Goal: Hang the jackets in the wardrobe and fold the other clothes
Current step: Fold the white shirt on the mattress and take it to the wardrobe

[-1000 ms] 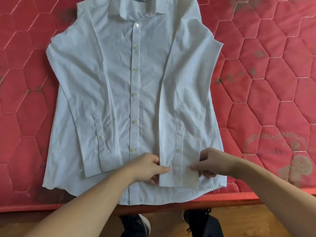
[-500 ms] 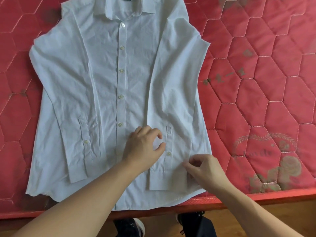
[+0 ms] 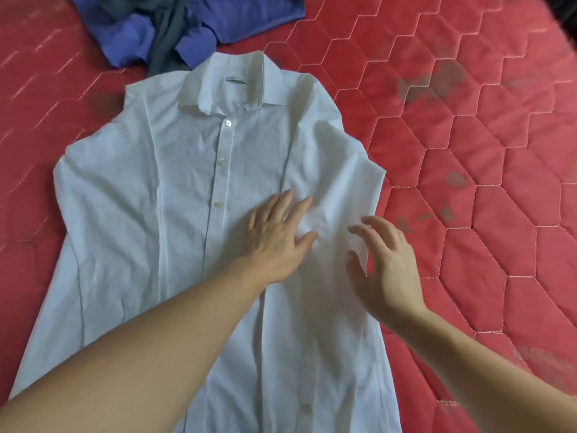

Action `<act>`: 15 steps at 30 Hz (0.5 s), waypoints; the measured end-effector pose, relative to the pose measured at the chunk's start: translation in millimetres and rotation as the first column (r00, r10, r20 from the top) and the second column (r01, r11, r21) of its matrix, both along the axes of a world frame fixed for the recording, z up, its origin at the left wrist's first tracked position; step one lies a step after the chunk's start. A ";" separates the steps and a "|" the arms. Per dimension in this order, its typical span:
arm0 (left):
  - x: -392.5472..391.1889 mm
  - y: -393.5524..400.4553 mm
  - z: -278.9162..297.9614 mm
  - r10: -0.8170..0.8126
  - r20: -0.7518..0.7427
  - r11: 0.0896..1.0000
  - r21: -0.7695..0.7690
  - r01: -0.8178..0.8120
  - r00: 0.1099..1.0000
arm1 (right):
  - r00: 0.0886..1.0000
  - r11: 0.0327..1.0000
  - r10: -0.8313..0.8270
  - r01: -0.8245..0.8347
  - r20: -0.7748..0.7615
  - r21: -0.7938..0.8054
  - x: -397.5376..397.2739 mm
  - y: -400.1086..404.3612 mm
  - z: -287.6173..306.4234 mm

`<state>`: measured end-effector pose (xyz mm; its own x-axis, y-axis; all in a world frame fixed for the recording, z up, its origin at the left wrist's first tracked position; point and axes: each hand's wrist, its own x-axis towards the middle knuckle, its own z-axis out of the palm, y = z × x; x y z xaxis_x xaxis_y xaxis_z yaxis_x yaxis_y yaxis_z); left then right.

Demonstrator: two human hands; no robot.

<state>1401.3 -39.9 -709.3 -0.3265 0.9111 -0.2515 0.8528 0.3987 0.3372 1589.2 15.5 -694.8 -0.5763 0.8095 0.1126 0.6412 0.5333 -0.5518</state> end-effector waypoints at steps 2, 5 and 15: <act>-6.7 30.5 5.9 0.125 0.154 0.981 0.132 -0.146 0.980 | 1.000 0.999 0.008 -0.008 0.008 0.045 -31.0 35.2 -3.2; -21.4 76.8 19.2 0.342 0.446 0.876 0.167 -0.452 0.827 | 0.911 0.921 -0.356 0.304 -0.207 -0.244 -62.5 82.1 -0.4; -85.3 193.0 23.5 0.518 0.593 0.781 -0.033 -0.624 0.616 | 0.782 0.426 -0.621 0.386 0.046 -0.818 -69.3 146.8 8.7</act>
